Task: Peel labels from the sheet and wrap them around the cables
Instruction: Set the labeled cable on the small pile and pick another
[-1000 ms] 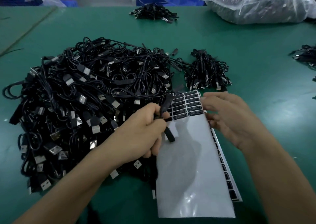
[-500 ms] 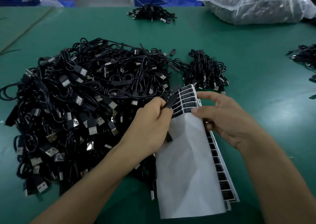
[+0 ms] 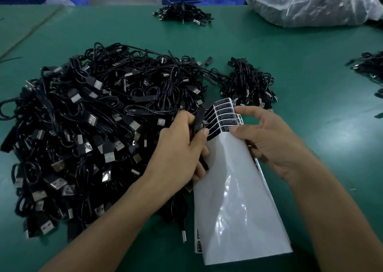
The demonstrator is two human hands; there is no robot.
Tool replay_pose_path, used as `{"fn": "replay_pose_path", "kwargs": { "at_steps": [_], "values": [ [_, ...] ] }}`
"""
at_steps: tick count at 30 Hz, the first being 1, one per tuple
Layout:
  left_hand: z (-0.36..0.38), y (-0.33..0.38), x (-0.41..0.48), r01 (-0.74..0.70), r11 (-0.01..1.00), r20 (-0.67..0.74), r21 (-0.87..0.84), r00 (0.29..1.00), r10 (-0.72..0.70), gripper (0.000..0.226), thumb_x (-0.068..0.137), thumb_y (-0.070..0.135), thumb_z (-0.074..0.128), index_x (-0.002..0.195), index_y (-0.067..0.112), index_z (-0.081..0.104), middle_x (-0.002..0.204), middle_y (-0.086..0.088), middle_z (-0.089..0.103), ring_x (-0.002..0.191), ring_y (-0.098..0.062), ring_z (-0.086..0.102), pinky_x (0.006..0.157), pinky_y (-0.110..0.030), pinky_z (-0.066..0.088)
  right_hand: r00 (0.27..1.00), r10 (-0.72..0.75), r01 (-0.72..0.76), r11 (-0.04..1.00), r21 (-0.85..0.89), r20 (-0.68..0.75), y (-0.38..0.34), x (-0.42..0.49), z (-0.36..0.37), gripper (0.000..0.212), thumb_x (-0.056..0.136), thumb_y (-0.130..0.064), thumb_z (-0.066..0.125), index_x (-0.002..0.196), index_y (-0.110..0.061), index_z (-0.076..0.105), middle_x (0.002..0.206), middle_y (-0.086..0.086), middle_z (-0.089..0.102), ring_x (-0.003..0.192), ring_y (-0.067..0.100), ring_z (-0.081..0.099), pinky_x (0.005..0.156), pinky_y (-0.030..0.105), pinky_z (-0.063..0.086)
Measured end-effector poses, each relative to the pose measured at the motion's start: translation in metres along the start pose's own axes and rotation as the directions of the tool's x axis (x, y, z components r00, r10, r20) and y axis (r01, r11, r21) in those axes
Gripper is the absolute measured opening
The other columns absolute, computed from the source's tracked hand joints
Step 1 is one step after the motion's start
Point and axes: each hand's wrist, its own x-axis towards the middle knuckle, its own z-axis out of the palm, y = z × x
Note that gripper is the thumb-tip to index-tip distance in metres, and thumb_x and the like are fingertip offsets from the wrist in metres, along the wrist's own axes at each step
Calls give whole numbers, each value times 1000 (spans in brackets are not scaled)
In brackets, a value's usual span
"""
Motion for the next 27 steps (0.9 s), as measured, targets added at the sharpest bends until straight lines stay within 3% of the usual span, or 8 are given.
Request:
{"fn": "replay_pose_path", "kwargs": {
  "at_steps": [4,7,11,14,17,22,24,27],
  "values": [
    [1,-2,-1,-47,998,-5,35,999,47,23,104,30,47,90,26,65,71,3,68,39,-20,63,36,-26,49,1000,18,-19,998,56,9,0,1,1,41,91,1,66,121,-27,61,66,0,63,40,2,46,35,17,35],
    [3,0,-1,-48,996,-27,75,998,50,29,106,30,41,88,24,63,66,4,66,37,-17,60,35,-26,47,998,41,-44,995,85,40,-2,-1,5,41,92,0,65,123,-26,60,69,1,66,42,4,46,35,18,36],
    [7,5,-2,16,988,-55,155,998,-7,37,99,46,39,83,16,51,64,-7,62,52,-29,61,47,-48,55,994,45,-52,997,62,95,-4,-6,10,34,95,-1,61,114,-29,59,52,-12,61,36,0,46,34,15,34],
    [9,8,-4,64,979,-52,194,997,-55,40,83,60,50,81,20,46,67,1,63,64,-30,65,59,-56,57,990,69,-82,992,97,127,-5,-7,13,33,96,-2,61,114,-29,59,55,-9,66,42,2,55,39,18,43],
    [8,11,-3,73,982,-77,174,995,-61,55,76,64,69,90,15,47,92,-6,70,70,-34,68,57,-56,58,987,83,-94,992,79,140,-3,-7,14,37,94,-1,63,119,-28,59,58,-10,67,44,2,55,41,21,42],
    [6,8,-1,58,991,-108,119,993,-45,48,73,43,79,75,25,35,83,-3,73,61,-32,69,50,-56,55,993,81,-87,994,72,81,2,-5,18,41,92,-3,68,127,-21,56,59,-7,68,37,2,53,35,16,38],
    [7,6,-1,50,991,-124,125,992,-35,45,73,34,78,73,27,33,83,-6,73,65,-35,68,53,-59,55,1000,-13,11,992,-125,-18,6,-5,20,43,87,-11,76,123,-24,58,68,-6,71,48,1,61,45,17,44],
    [8,5,-1,29,990,-135,137,991,-10,49,73,26,80,73,27,32,79,2,74,59,-30,68,50,-56,55,937,-314,181,814,-551,-156,10,-5,19,29,78,-22,83,95,-32,61,75,-8,67,65,-4,60,55,10,43]
  ]
}}
